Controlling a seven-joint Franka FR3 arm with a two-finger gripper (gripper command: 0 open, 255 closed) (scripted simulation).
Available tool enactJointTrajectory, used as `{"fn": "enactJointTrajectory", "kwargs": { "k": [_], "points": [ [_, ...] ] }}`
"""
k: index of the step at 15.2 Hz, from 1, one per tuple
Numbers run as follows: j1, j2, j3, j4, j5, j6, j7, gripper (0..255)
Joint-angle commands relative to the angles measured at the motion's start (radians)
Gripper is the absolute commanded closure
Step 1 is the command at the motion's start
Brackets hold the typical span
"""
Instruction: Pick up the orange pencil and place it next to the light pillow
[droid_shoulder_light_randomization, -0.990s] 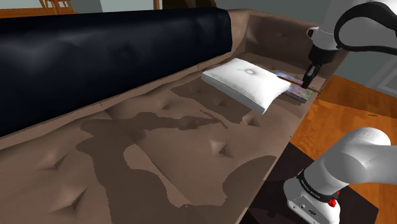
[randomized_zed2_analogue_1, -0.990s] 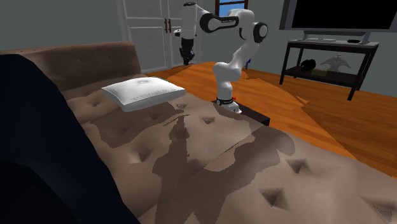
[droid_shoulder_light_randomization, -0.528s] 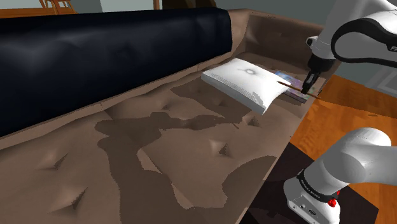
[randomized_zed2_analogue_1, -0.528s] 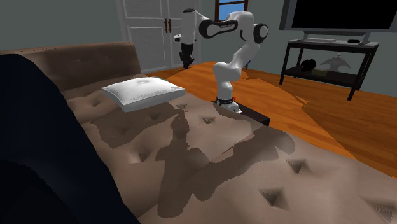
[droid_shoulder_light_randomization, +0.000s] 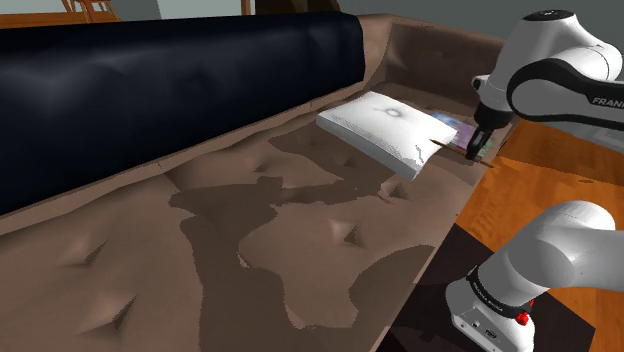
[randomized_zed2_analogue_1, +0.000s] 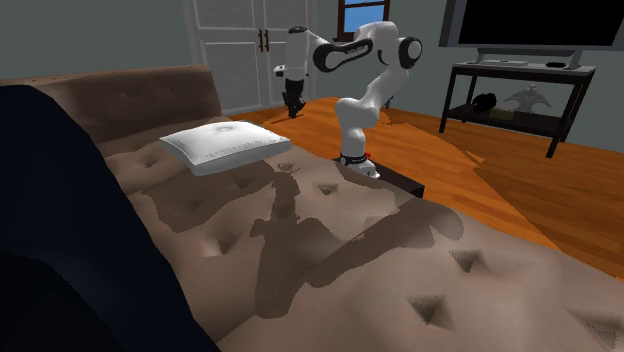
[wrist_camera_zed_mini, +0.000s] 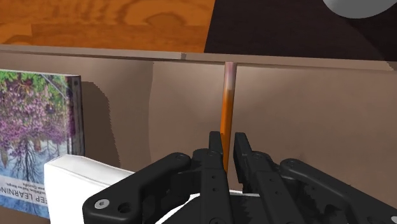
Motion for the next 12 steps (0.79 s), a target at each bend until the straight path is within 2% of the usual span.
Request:
{"fn": "enactJointTrajectory", "kwargs": {
  "k": [1,12],
  "points": [
    [-0.002,0.002,-0.006,-0.026,-0.007,0.028,0.005,255],
    [-0.017,0.024,-0.032,-0.161,-0.045,0.182,0.041,255]
  ]
}}
